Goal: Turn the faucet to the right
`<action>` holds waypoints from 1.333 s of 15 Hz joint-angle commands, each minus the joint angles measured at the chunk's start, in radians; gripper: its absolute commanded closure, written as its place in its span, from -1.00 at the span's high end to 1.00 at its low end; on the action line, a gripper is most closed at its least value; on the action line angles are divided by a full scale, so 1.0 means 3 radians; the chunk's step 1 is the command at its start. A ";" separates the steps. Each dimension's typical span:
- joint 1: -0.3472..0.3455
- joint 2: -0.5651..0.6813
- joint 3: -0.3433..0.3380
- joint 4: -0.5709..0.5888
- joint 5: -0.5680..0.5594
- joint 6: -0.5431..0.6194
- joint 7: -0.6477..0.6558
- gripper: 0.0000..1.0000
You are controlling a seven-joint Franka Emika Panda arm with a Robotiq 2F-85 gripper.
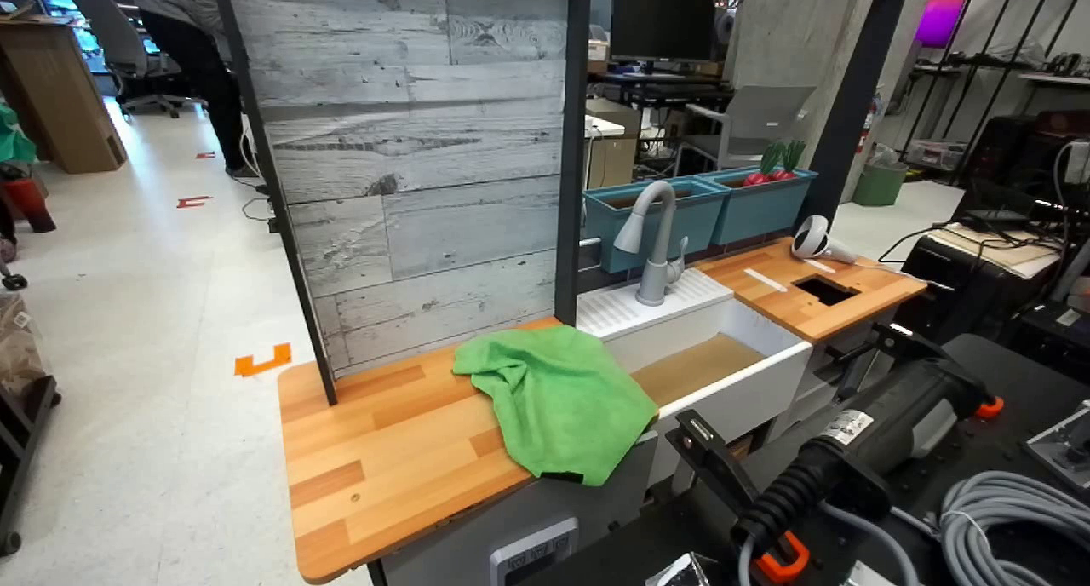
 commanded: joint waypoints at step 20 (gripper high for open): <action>-0.0259 0.2805 -0.0374 0.1864 0.2263 0.2081 0.0325 1.00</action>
